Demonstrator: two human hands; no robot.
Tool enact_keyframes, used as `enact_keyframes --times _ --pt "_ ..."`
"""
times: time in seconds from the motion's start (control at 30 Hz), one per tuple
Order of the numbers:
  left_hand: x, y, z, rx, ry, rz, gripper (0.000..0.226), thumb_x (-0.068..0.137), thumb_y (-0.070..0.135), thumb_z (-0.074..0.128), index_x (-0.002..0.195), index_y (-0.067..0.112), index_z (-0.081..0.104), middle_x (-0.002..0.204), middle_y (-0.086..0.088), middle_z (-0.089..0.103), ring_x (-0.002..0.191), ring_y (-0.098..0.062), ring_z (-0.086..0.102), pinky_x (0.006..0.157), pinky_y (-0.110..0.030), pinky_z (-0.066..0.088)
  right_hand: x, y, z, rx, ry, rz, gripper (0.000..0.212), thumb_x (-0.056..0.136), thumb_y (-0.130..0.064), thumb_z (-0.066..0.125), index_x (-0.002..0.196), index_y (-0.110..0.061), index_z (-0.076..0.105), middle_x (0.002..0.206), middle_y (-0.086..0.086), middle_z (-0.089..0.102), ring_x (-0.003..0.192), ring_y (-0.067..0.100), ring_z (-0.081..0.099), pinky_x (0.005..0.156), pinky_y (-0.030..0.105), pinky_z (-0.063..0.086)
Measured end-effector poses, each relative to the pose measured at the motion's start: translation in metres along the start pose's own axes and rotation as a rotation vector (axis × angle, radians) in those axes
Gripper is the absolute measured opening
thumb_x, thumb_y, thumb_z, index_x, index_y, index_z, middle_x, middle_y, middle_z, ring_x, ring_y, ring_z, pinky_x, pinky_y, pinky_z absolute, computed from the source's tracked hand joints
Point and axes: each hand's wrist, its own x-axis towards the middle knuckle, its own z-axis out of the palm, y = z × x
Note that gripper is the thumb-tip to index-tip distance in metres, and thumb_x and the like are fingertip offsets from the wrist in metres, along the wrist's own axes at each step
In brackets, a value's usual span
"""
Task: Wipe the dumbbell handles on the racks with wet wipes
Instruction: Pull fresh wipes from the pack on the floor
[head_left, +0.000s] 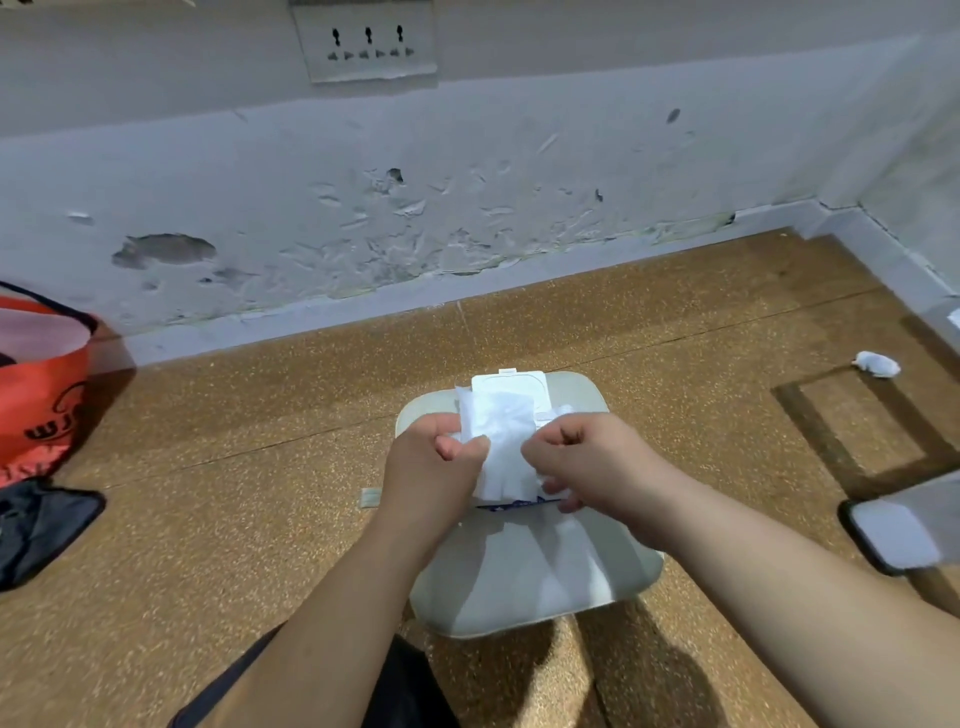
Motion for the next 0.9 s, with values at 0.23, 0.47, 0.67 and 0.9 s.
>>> enact_keyframes --times 0.23,0.47,0.67,0.9 --pt "-0.018 0.012 -0.004 -0.394 -0.143 -0.008 0.013 0.096 0.022 0.070 0.102 0.018 0.080 0.090 -0.011 0.075 0.079 -0.022 0.066 0.072 -0.036 0.053 -0.009 -0.008 0.007 0.208 -0.036 0.011 0.020 0.095 -0.029 0.067 0.083 -0.013 0.067 0.083 0.004 0.064 0.076 0.018 0.064 0.073 0.037 0.058" --pt "-0.022 0.018 -0.003 -0.477 -0.238 -0.085 0.023 0.097 0.015 0.068 0.120 0.016 0.063 0.088 -0.016 0.077 0.077 -0.027 0.069 0.074 -0.039 0.056 -0.020 -0.020 0.011 0.329 -0.094 -0.026 0.019 0.094 -0.025 0.071 0.084 -0.009 0.073 0.078 0.013 0.073 0.073 0.027 0.070 0.081 0.042 0.058" --pt "-0.026 0.019 -0.002 -0.241 -0.110 0.182 0.014 0.085 0.015 0.083 0.090 0.012 0.071 0.066 0.010 0.066 0.059 -0.003 0.057 0.059 -0.018 0.046 -0.015 -0.023 0.007 0.474 -0.004 0.074 0.019 0.098 -0.016 0.069 0.094 0.003 0.074 0.075 0.018 0.064 0.062 0.023 0.058 0.061 0.031 0.054" --pt "-0.020 0.013 0.001 -0.069 -0.082 0.370 0.008 0.087 0.018 0.080 0.082 0.024 0.078 0.087 0.011 0.072 0.078 -0.008 0.068 0.068 -0.016 0.048 -0.015 -0.025 0.002 0.460 -0.043 0.108 0.013 0.098 0.001 0.058 0.097 -0.007 0.068 0.082 0.014 0.070 0.073 0.019 0.069 0.082 0.036 0.062"
